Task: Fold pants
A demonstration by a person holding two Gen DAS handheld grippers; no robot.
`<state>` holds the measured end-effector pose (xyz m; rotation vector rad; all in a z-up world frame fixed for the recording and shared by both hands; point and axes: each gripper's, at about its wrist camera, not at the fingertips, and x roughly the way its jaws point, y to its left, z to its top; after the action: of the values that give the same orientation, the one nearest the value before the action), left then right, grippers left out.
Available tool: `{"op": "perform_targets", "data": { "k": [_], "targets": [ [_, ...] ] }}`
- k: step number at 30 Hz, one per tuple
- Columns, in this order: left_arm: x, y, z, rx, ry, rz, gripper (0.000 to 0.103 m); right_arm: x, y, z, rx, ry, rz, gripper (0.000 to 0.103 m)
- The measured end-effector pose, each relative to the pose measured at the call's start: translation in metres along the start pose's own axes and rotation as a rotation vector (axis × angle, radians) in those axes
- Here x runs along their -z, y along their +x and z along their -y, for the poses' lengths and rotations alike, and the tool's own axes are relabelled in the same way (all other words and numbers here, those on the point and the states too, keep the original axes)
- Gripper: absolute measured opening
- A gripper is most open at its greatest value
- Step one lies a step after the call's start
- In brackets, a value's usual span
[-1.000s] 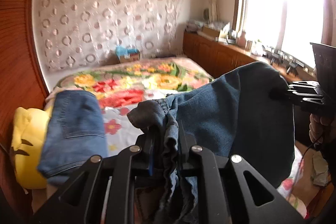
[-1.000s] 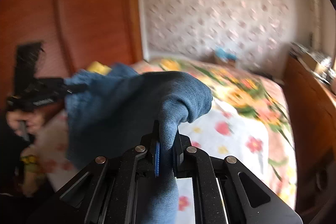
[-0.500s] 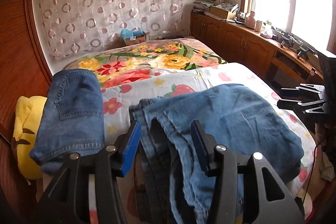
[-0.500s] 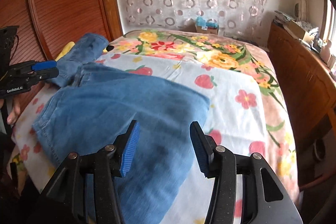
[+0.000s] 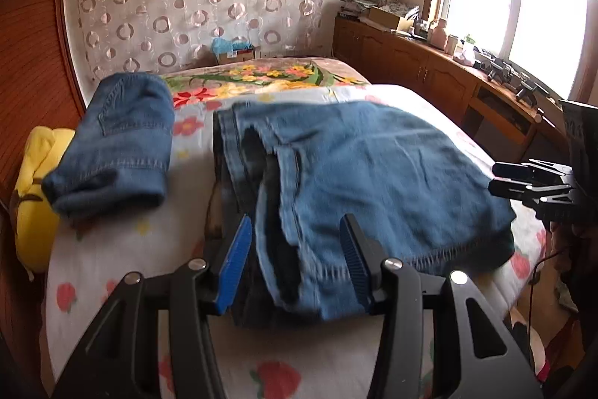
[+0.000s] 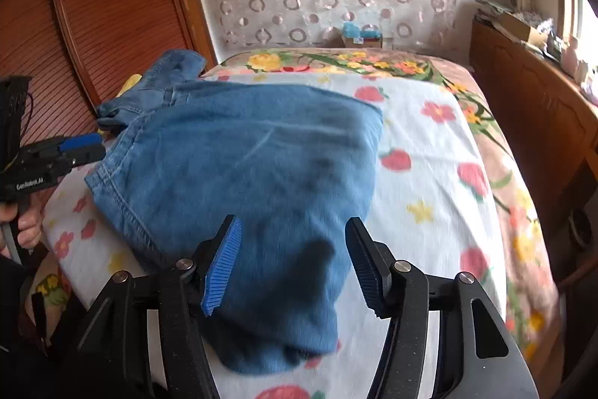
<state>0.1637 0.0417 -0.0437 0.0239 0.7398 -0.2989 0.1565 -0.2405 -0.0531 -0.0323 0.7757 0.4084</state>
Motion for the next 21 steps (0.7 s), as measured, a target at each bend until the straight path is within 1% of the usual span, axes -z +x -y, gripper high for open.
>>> {"op": "perform_targets", "data": {
  "k": [2,5,8,11,13,15,19,20,21],
  "targets": [
    [0.009,-0.002,0.002,-0.001,-0.004,-0.002,0.048,0.009,-0.003,0.002,0.008,0.019,0.0,0.06],
    [0.02,-0.003,0.004,-0.005,-0.009,-0.002,0.048,0.022,-0.004,0.007,-0.003,0.049,-0.013,0.061],
    [0.028,0.002,0.004,-0.016,-0.009,-0.011,0.048,0.03,-0.001,0.009,-0.015,0.082,-0.026,0.062],
    [0.034,0.007,0.002,-0.01,-0.009,-0.016,0.048,0.035,0.007,0.009,-0.023,0.096,-0.048,0.064],
    [0.037,0.008,0.001,-0.012,-0.012,-0.014,0.044,0.038,0.016,0.009,-0.016,0.108,-0.078,0.064],
    [0.038,0.009,0.0,-0.012,-0.013,-0.01,0.038,0.04,0.017,0.008,-0.021,0.111,-0.067,0.066],
    [0.037,0.012,0.0,-0.026,-0.016,-0.009,0.034,0.04,0.018,0.009,-0.058,0.126,-0.055,0.066],
    [0.038,0.013,0.001,-0.023,-0.017,-0.008,0.029,0.04,0.018,0.009,-0.064,0.129,-0.05,0.065],
    [0.038,0.013,0.003,-0.019,-0.012,-0.008,0.021,0.04,0.018,0.01,-0.072,0.134,-0.046,0.061]
  ]
}}
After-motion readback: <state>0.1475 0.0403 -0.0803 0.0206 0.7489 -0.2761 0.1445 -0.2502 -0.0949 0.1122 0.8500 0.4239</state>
